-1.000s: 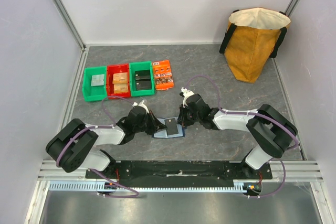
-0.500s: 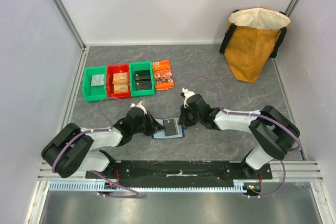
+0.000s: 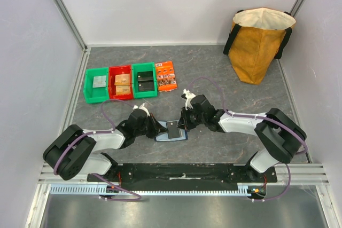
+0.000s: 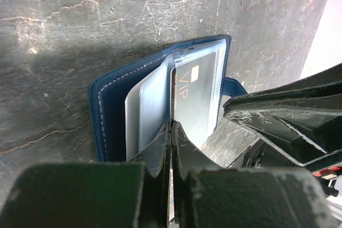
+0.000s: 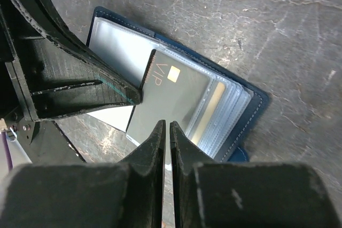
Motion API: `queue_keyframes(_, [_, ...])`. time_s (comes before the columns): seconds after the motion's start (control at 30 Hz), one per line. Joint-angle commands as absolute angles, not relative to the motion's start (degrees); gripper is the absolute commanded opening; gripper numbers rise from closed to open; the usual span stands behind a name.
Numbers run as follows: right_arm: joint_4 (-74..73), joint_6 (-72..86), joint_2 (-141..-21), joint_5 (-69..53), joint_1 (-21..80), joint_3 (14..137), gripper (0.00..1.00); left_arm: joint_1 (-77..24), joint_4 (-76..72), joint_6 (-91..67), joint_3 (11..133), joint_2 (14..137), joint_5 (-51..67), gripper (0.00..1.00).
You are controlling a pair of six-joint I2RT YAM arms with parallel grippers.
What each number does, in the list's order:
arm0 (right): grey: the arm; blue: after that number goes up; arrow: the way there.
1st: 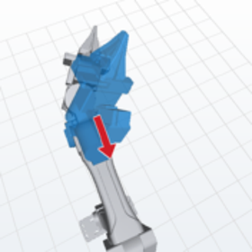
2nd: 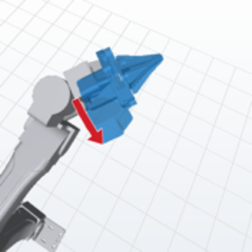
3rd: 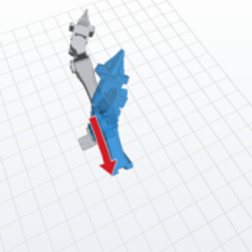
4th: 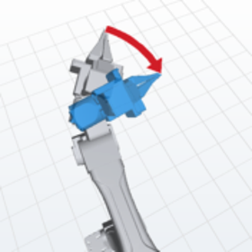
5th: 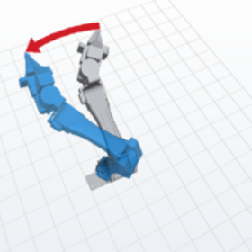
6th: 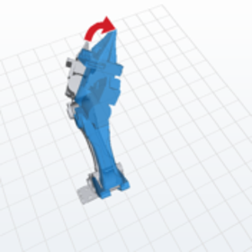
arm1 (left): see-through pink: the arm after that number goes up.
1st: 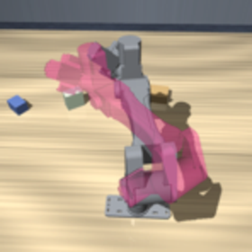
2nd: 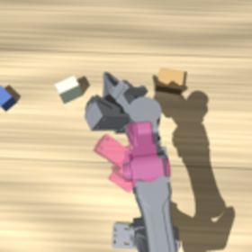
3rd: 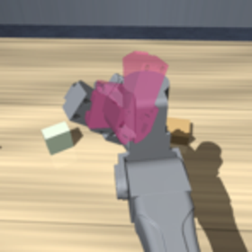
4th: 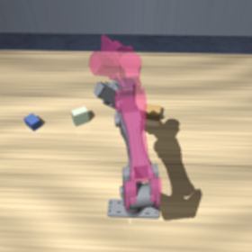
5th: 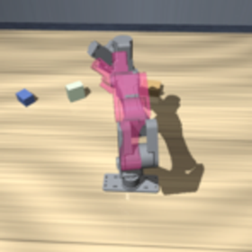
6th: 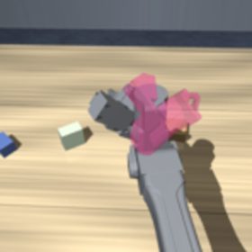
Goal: Take the credit cards out of the card holder
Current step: Remove the credit card from the card holder.
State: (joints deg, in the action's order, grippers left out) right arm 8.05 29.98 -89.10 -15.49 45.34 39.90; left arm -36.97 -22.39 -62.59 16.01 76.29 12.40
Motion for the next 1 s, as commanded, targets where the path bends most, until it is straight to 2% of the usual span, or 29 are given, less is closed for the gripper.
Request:
queue_keyframes(0.0, [12.74,31.20,-91.84,-18.37,45.18,40.34,0.12,-36.74,-21.80,-61.79,17.23,77.08,12.74,0.02])
queue_keyframes(0.2, [11.34,32.87,-94.04,-14.07,44.56,39.29,0.06,-36.74,-21.80,-62.05,17.05,76.73,12.48,0.02])
queue_keyframes(0.97, [7.65,34.54,-93.43,-10.11,42.02,33.84,0.01,-36.65,-20.74,-63.19,16.08,75.59,11.16,0.02])
